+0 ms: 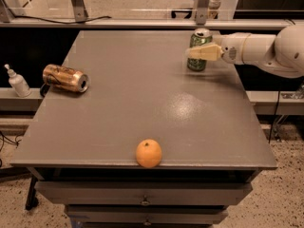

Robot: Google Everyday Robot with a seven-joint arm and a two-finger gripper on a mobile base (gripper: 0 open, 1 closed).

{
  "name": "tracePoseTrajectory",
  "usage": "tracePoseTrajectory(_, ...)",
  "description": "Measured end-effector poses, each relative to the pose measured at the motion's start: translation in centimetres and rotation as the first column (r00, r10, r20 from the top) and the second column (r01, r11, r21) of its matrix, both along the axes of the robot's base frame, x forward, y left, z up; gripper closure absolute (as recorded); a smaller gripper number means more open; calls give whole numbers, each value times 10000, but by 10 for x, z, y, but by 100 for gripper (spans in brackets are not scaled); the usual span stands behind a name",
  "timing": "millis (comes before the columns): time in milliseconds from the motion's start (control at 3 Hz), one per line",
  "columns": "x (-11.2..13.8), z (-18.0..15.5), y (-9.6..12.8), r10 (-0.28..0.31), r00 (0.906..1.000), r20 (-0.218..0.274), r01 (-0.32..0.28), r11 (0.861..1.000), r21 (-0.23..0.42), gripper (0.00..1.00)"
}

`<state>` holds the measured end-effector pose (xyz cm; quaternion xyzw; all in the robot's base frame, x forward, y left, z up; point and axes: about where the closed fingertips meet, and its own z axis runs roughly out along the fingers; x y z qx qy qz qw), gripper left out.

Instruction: Move green can near orange can

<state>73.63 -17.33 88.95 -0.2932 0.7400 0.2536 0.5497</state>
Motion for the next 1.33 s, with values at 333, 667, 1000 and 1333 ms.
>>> tracePoseTrajectory(333,-3,-5,0,191,9997,-118,-190,9998,41,43)
tracePoseTrajectory(667,-13,2,22,940,9956,33,-941,9955,93,64)
tracePoseTrajectory(1000,-31,17,70,2213,9742,445,-2227,9745,275,88)
tracePoseTrajectory(1333,-63,42,137,3712,9217,1122,-3773,9253,379,100)
